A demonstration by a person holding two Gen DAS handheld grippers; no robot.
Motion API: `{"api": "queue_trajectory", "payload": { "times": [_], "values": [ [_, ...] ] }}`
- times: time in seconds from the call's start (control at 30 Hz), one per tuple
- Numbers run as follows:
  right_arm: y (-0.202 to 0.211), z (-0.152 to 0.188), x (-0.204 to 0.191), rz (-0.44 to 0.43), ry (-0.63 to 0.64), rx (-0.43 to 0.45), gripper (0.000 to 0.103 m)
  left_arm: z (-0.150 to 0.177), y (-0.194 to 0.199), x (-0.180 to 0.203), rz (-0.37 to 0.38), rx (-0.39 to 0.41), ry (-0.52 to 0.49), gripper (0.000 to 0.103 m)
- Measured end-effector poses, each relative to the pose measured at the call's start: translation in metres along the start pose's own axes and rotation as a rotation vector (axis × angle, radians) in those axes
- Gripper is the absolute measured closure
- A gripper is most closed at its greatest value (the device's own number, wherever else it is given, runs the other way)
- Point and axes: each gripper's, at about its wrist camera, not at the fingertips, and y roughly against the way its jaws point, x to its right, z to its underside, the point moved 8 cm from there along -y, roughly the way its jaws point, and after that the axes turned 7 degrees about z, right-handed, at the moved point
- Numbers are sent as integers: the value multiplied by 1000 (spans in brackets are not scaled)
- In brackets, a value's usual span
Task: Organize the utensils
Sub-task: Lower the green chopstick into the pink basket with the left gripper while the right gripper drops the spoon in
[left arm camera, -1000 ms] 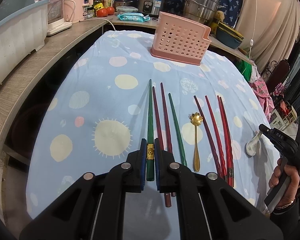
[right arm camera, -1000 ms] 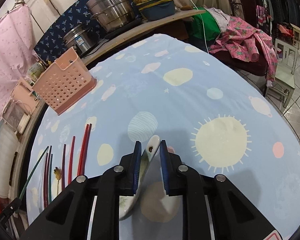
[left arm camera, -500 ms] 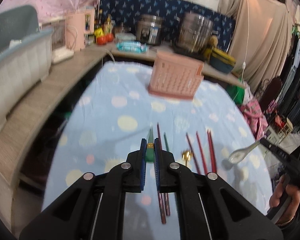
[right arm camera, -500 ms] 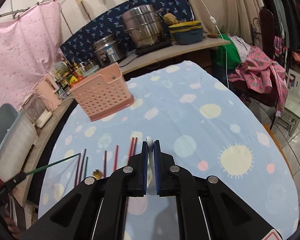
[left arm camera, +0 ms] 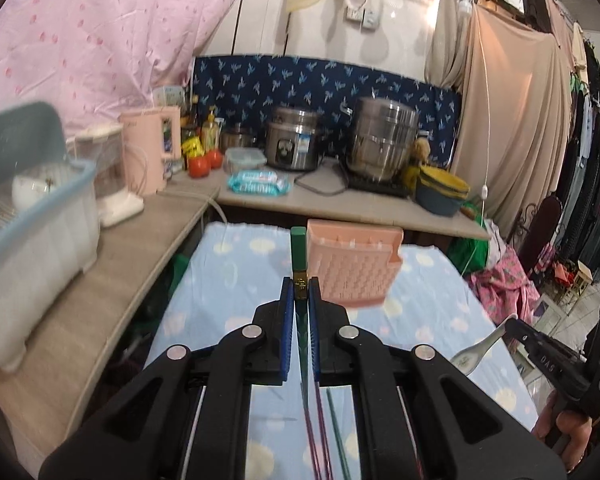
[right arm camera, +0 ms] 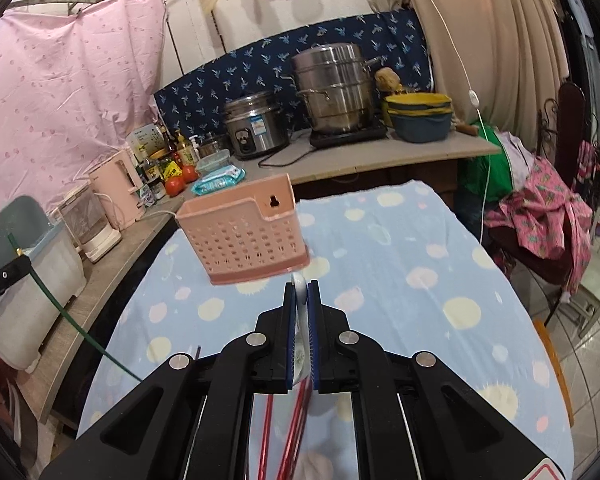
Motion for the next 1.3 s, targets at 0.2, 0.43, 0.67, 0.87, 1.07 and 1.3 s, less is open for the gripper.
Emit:
{"api": "queue_trajectory", "payload": {
  "times": [0.2, 0.43, 0.67, 0.87, 1.07, 1.3],
  "values": [
    [-28, -55, -14, 4, 22, 58, 97, -66, -16, 10, 17, 102, -16, 96],
    [-83, -118, -27, 12, 18, 95, 97, -137, -58, 26, 14, 195, -50, 96],
    [-146, -142, -43, 5, 3, 64, 97, -150, -128, 21, -6, 169, -38, 96],
    [-191, -124, -51, -1, 23, -12, 97, -126, -176, 5, -14, 89, -11, 96],
    [-213, -106, -52, -11, 33, -59, 95, -105, -198, -12, -27, 44, 25, 85],
    [-191, -102, -46, -7, 28, -21, 72, -97, -181, -28, -58, 60, 68, 60]
  ]
}}
